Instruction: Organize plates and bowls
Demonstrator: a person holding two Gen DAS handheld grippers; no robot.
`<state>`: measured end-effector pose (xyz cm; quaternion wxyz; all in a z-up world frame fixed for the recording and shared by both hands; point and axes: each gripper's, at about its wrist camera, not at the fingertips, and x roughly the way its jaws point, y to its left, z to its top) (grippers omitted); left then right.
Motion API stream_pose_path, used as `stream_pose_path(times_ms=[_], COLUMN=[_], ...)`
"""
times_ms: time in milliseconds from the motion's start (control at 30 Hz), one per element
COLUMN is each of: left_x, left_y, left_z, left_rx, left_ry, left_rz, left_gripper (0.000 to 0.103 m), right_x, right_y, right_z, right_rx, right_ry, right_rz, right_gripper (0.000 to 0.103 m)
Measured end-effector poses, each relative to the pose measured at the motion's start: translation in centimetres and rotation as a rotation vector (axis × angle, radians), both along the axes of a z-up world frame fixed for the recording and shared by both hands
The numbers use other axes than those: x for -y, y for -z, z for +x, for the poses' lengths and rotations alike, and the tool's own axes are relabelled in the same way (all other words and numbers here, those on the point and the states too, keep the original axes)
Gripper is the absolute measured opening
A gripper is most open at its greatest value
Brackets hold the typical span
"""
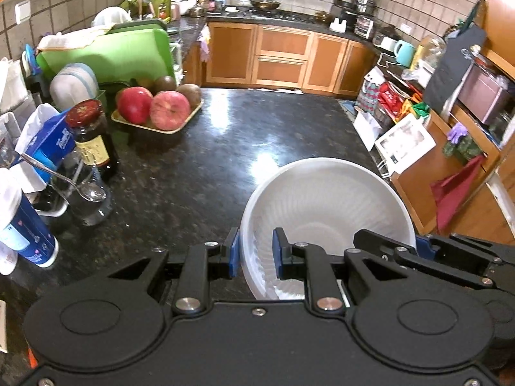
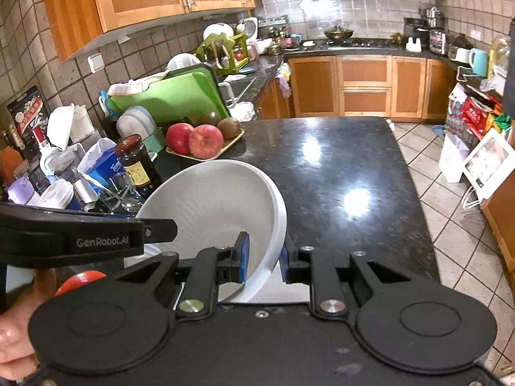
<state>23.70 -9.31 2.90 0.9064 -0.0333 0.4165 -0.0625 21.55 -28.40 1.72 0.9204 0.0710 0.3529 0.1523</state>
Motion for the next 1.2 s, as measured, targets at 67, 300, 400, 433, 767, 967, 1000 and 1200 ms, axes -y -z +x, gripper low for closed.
stream_pose_path(times_ms=[67,300,400,433,767,967,1000,1200], left_x=[0.6,2.0,2.3,2.6,3.2,3.6,3.6,3.6], left_y=[0.2,1.7,2.4,2.6,4.5,5.0,5.1,5.3], left_z=[-0.5,-1.4,-1.0,-1.1,-0.7,-0.5,-0.4,-0.2], left_rx=[0.006,-0.017,-0.034,-0.039,-0.095,-0.111,-0.113,-0.129], left_ry=[0.005,0.015,0.012,0.011,0.014,0.035,0.035,0.040], left_rz=[0.003,-0.002,0.004,0.006,0.013,0.011,0.010,-0.002], left_gripper=[0.026,0.026,0.026,0.026,0.026,0.026,0.026,0.026], right_x=[0.6,1.9,2.1,2.1,2.5,3.0,3.1,3.2], right_y=[0.2,1.8,2.6,3.0,5.4,6.2,6.3,6.5], right_z=[-0.7,-0.9,-0.7,-0.7,0.1,0.5,0.5,0.7], right_rx=[-0.004,-0.044,-0.069,-0.077,-0.149,-0.169,-0.170,-0.151], right_ry=[0.007,0.034,0.034,0.033,0.025,0.025,0.023,0.039], right_rz=[0.003,0.015,0.016,0.014,0.012,0.014,0.013,0.001], right_gripper=[0.023,0.023,0.023,0.023,0.023,0.025,0.025,0.025])
